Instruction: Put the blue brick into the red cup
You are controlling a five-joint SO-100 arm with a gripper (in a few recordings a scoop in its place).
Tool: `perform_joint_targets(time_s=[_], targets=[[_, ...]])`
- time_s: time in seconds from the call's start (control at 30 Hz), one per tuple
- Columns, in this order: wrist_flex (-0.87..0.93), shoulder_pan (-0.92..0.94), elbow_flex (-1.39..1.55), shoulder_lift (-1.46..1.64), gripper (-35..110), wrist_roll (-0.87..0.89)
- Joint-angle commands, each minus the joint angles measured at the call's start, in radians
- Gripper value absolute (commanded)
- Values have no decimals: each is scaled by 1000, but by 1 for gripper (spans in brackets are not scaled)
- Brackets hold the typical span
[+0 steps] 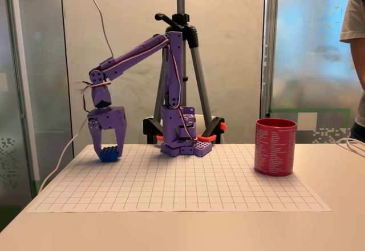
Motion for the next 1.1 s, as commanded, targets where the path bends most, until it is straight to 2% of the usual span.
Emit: perform_joint_targets(time_s=[0.0, 0.23, 0.57, 0.8, 1.07], targets=[[-5, 18, -31, 28, 0, 32], [-3, 35, -287, 95, 0, 46], [97, -196, -709, 215, 0, -75], [138, -517, -845, 287, 0, -129], [224, -1108, -836, 425, 0, -101]])
